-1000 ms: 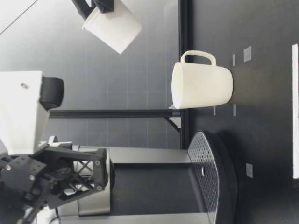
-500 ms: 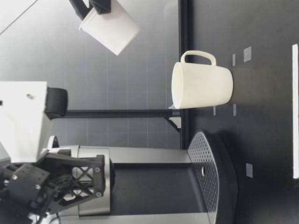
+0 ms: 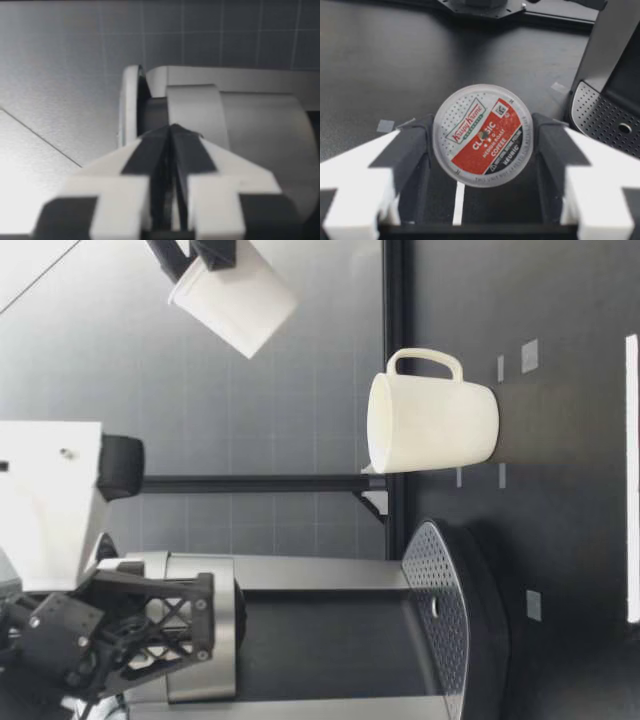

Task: Place the coffee capsule inside the capsule container, then place the cup onto the center of the cup tray.

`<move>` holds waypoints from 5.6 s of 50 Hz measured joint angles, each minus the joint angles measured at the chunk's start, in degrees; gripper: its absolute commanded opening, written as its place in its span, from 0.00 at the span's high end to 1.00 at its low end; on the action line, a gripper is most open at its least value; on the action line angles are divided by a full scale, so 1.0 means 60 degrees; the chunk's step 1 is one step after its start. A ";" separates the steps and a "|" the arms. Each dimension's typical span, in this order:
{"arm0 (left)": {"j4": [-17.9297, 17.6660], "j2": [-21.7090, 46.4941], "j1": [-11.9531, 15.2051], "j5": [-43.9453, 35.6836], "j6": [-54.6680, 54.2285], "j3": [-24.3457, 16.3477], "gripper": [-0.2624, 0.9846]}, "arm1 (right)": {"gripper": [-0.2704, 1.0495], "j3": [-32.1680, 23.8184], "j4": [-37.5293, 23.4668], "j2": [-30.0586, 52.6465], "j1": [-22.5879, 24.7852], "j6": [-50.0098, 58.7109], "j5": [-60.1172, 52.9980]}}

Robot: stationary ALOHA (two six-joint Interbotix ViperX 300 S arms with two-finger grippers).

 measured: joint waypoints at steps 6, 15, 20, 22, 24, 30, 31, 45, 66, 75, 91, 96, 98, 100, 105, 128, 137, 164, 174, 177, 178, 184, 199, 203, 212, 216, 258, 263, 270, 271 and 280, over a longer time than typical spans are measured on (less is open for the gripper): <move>0.0264 -0.0249 0.0044 0.0205 0.0015 0.0000 0.68 | 0.39 -0.0015 0.0000 -0.0015 0.0000 0.0000 0.0000; 0.0425 -0.0688 0.0132 0.0308 -0.0015 0.0015 0.68 | 0.39 -0.0015 0.0000 -0.0015 0.0000 0.0015 -0.0059; 0.0439 -0.0879 0.0278 0.0322 -0.0146 0.0015 0.68 | 0.39 0.0000 0.0000 -0.0015 0.0000 0.0029 -0.0132; 0.0439 -0.0967 0.0366 0.0293 -0.0234 0.0015 0.68 | 0.39 -0.0015 0.0000 -0.0015 0.0000 0.0059 -0.0161; 0.0439 -0.1084 0.0469 0.0293 -0.0366 0.0015 0.68 | 0.39 0.0000 0.0000 -0.0015 0.0000 0.0059 -0.0176; 0.0425 -0.1436 0.0542 0.0103 -0.0879 0.0059 0.68 | 0.39 -0.0015 -0.0015 -0.0015 -0.0015 0.0059 -0.0176; 0.0439 -0.1479 0.0527 0.0059 -0.0967 0.0073 0.69 | 0.39 -0.0015 -0.0015 -0.0015 0.0000 0.0059 -0.0176; 0.0439 -0.2314 0.0732 -0.0513 -0.2593 0.0469 0.69 | 0.39 -0.0015 0.0000 -0.0015 -0.0015 0.0132 -0.0205; -0.0527 -0.4087 0.2212 -0.3472 -0.5039 0.1099 0.69 | 0.39 -0.0029 0.0000 -0.0029 0.0000 0.0176 -0.0234; -0.0732 -0.4717 0.2871 -0.4644 -0.5771 0.1465 0.69 | 0.39 -0.0059 0.0015 -0.0044 -0.0015 0.0161 -0.0234; -0.0732 -0.5552 0.3604 -0.5303 -0.6343 0.1992 0.69 | 0.39 -0.0234 0.0015 0.0000 -0.0015 0.0176 -0.0234; -0.0732 -0.5684 0.3706 -0.5508 -0.6445 0.2095 0.69 | 0.39 -0.0278 0.0015 0.0044 0.0000 0.0176 -0.0234; -0.0732 -0.5742 0.3750 -0.5566 -0.6519 0.2153 0.69 | 0.39 -0.0308 0.0015 0.0044 -0.0015 0.0176 -0.0249; -0.0732 -0.5786 0.3779 -0.5596 -0.6548 0.2197 0.69 | 0.39 -0.0322 0.0015 0.0044 -0.0015 0.0161 -0.0293; -0.0718 -0.5947 0.3779 -0.5698 -0.6665 0.2314 0.69 | 0.39 -0.0439 0.0015 0.0029 -0.0015 0.0073 -0.0513; -0.0015 -0.7617 0.4072 -0.8906 -0.8906 0.2900 0.69 | 0.39 -0.2739 0.0015 0.0513 -0.1816 -0.1084 -0.0967; 0.0249 -0.8320 0.4072 -0.9214 -0.9463 0.3384 0.69 | 0.39 -0.3970 0.0015 0.1245 -0.2329 -0.1187 -0.0732; 0.0278 -0.8789 0.4072 -0.9375 -0.9551 0.3867 0.69 | 0.39 -0.6987 0.0015 0.3208 -0.2974 -0.1157 0.2827; 0.0278 -0.8745 0.4072 -0.9375 -0.9551 0.3853 0.69 | 0.39 -0.7148 0.0029 0.3633 -0.3018 -0.1157 0.2856; 0.0278 -0.8745 0.4072 -0.9390 -0.9551 0.3867 0.69 | 0.39 -0.7178 0.0029 0.3735 -0.3018 -0.1143 0.2842; 0.0278 -0.8745 0.4072 -0.9390 -0.9551 0.3867 0.69 | 0.39 -0.7192 0.0029 0.3765 -0.3018 -0.1143 0.2842; 0.0278 -0.8745 0.4072 -0.9375 -0.9551 0.3882 0.69 | 0.39 -0.7266 0.0029 0.3999 -0.3018 -0.1128 0.2783; 0.0293 -0.8745 0.4072 -0.9390 -0.9551 0.3911 0.69 | 0.39 -0.7529 0.0029 0.4585 -0.3018 -0.1128 0.2769; 0.0293 -0.8745 0.4072 -0.9375 -0.9536 0.3911 0.69 | 0.39 -0.7573 0.0029 0.4702 -0.3018 -0.1143 0.2754; 0.0293 -0.8730 0.4072 -0.9360 -0.9536 0.3940 0.69 | 0.39 -0.7617 0.0029 0.4878 -0.3018 -0.1128 0.2769; 0.0278 -0.8745 0.4072 -0.9331 -0.9536 0.3955 0.69 | 0.38 -0.7646 0.0029 0.4922 -0.3018 -0.1143 0.2769; 0.0352 -0.8745 0.4072 -0.7573 -0.9551 0.4395 0.69 | 0.14 -0.6797 0.0176 0.4014 -0.2900 -0.1099 0.1875; 0.0454 -0.8804 0.4072 -0.6973 -0.9595 0.4526 0.69 | 0.15 -0.6270 0.0308 0.3428 -0.2695 -0.1099 0.1494; 0.0513 -0.8774 0.4263 -0.6782 -0.9771 0.4644 0.69 | 0.19 -0.5698 0.0688 0.2783 -0.2490 -0.1099 0.1069; 0.0513 -0.8760 0.4307 -0.6782 -0.9814 0.4658 0.69 | 0.20 -0.5625 0.0747 0.2739 -0.2476 -0.1084 0.1011; 0.0513 -0.8540 0.4805 -0.7119 -1.0283 0.4746 0.69 | 0.31 -0.5068 0.0937 0.2417 -0.2388 -0.1099 0.0454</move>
